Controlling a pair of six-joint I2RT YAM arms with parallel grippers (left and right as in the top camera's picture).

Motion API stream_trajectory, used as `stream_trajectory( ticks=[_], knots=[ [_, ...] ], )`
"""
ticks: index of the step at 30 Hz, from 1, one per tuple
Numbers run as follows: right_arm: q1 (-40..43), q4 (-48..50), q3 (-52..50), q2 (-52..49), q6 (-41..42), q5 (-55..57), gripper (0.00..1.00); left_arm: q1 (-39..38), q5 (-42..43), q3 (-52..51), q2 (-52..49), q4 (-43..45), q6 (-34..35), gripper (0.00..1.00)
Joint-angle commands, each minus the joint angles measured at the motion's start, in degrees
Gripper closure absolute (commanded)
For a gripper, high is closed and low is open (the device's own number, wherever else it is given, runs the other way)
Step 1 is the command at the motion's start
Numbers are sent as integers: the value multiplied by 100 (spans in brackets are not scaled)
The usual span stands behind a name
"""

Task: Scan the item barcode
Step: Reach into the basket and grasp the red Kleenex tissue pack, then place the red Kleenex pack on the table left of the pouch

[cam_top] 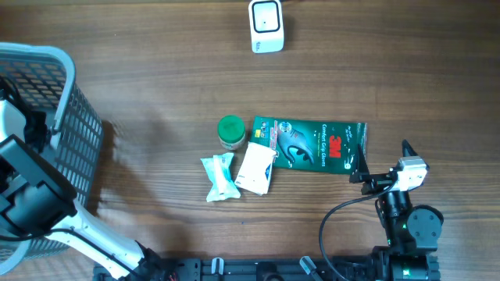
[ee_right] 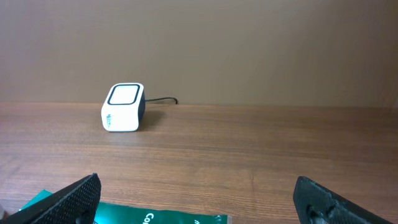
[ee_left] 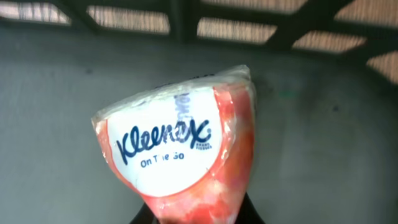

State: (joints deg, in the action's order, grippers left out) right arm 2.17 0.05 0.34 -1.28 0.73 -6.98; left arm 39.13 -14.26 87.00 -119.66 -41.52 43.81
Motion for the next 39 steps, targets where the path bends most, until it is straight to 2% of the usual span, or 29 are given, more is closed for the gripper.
stream_trajectory(
  ticks=[1,6,8,11,13,15,16,17,19,21,22,24,28,32,34,35,36,37,39],
  knots=[
    [-35,33,-4,26,-61,66,0,35,380,-74,479,-229,37,96],
    [-35,33,-4,26,-59,66,0,35,894,59,2116,-367,37,96],
    [-35,31,-4,26,-59,66,0,35,1871,173,3311,-428,39,96],
    [-35,31,-4,26,-61,66,0,-179,3152,173,4564,-708,39,96],
    [-35,33,-4,26,-61,66,0,-844,3294,173,5211,-1145,35,96],
    [-35,31,-4,26,-61,66,0,-1906,3265,118,5545,-1644,13,96],
    [-35,31,-4,26,-59,66,0,-2669,3147,9,5624,-1882,-9,96],
    [-35,33,-4,26,-61,66,0,-3587,2656,-181,5624,-2098,-4,96],
    [-35,33,-4,26,-61,66,0,-4590,1762,-516,5539,-2133,24,96],
    [-35,31,-4,26,-61,66,0,-5635,343,-1047,5320,-2135,776,96],
    [-35,31,-4,26,-59,66,0,-6019,-186,-1333,5147,-2127,1290,91],
    [-35,31,-4,26,-59,66,0,-6360,-599,-1777,4795,-2020,2004,89],
    [-35,33,-4,26,-61,66,0,-6478,-398,-2605,3871,-1353,2634,90],
    [-35,31,-4,26,-61,66,0,-6481,192,-2754,2894,-728,2588,92],
    [-35,31,-4,26,-59,66,0,-6481,225,-2756,2588,-575,2588,90],
    [-35,33,-4,26,-59,66,0,-6470,223,-2754,2507,-533,2588,54],
    [-35,31,-4,26,-61,66,0,-6411,203,-2752,2538,-518,2588,12],
    [-35,33,-4,26,-61,66,0,-6354,210,-2730,2610,-522,2588,0],
    [-35,31,-4,26,-61,66,0,-6192,203,-2498,2949,-608,2472,0]
  ],
)
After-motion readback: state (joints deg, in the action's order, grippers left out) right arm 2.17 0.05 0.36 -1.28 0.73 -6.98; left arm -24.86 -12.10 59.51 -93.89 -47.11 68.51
